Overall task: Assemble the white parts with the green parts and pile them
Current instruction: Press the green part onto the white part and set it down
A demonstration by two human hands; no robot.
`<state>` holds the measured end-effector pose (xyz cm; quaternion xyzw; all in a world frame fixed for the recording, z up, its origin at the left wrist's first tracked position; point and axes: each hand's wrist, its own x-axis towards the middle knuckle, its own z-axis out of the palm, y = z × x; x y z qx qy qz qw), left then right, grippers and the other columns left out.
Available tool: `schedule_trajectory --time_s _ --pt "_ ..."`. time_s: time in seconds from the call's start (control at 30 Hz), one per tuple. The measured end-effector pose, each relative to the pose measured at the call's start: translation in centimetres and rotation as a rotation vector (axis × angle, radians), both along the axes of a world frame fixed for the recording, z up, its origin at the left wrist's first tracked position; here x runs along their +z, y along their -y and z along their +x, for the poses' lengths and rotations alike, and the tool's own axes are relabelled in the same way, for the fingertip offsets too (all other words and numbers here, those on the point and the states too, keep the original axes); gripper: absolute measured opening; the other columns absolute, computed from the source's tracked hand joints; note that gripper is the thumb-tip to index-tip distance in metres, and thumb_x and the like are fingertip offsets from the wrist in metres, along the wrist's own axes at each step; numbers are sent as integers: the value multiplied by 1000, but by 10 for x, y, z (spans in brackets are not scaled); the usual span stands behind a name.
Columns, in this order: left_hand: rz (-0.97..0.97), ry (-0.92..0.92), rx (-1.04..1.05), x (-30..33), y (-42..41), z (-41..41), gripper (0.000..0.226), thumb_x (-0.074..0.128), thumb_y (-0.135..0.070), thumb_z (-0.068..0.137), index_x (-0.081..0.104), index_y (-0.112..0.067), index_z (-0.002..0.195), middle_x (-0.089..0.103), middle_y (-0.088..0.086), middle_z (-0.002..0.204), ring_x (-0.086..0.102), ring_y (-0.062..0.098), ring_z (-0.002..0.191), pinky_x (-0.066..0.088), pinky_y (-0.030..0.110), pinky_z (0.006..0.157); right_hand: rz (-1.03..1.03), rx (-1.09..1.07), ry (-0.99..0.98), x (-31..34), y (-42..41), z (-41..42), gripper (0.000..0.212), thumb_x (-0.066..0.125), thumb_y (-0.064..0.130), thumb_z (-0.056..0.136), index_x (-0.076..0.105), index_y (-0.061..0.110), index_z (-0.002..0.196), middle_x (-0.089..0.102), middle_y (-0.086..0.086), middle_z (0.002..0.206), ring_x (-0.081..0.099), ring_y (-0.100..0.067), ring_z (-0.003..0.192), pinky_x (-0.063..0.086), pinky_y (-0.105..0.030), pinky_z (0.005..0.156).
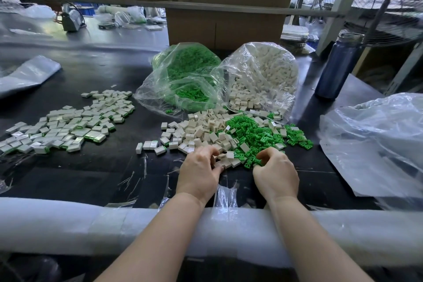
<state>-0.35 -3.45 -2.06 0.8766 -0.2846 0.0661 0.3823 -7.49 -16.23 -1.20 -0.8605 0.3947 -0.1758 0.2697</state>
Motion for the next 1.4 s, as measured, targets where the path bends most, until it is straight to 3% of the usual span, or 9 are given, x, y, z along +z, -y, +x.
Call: schedule_trajectory --time_s 0.17,0.3,0.5,0.57,0.7,0.87,1.0,1.17,1.4 --pt "-44 -27 12 1 0 -1 21 63 -18 87 62 -15 107 67 1 99 61 18 92 50 32 85 -54 30 73 -4 1 0 16 58 12 89 62 17 104 63 -4 109 58 -24 97 41 -30 80" --pt "-121 -7 -2 3 0 -3 19 59 -16 89 62 -15 108 68 0 97 61 13 85 51 26 80 -68 69 214 -5 1 1 17 54 4 91 63 12 103 62 -6 106 56 -22 93 40 -28 80" --pt "-218 -63 -158 8 0 -4 28 52 -5 91 65 -18 113 53 -12 91 54 1 74 47 10 78 42 266 407 -1 -3 0 26 57 -2 89 69 9 109 55 3 96 51 -3 80 34 0 75" --pt "-244 -156 -203 9 0 -4 27 51 -3 92 68 -17 107 51 -9 89 59 7 78 50 17 82 91 299 432 0 -3 1 23 57 -3 88 71 8 103 49 8 89 49 0 80 34 4 72" --pt "-279 -268 -251 9 -1 -3 17 58 -7 89 67 -17 99 57 6 96 62 23 87 54 33 83 215 307 451 0 -2 2 17 61 0 86 72 12 91 59 0 93 55 1 79 39 0 73" --pt "-353 -414 -285 7 -2 -1 16 58 -3 88 62 -17 97 62 5 85 67 10 74 56 20 73 346 360 478 1 -3 1 15 68 -2 79 69 13 81 68 2 79 62 -6 73 52 -14 73" --pt "-408 -528 -289 7 -1 0 17 58 0 87 61 -12 99 63 2 83 66 2 68 53 14 68 429 379 523 3 -4 0 28 62 -8 82 68 19 88 67 8 89 63 -1 83 50 -13 83" --pt "-447 -586 -328 7 -1 -1 18 59 0 86 61 -19 85 64 -1 78 66 5 72 53 14 70 401 348 513 -2 -1 1 26 56 -2 89 68 18 101 67 -2 104 62 -15 97 49 -27 91" --pt "-444 -596 -344 7 -1 0 18 57 0 88 61 -14 97 60 3 83 65 11 76 55 19 76 476 415 576 0 -3 1 30 58 -5 87 66 22 78 67 5 84 62 -5 79 52 -17 77"
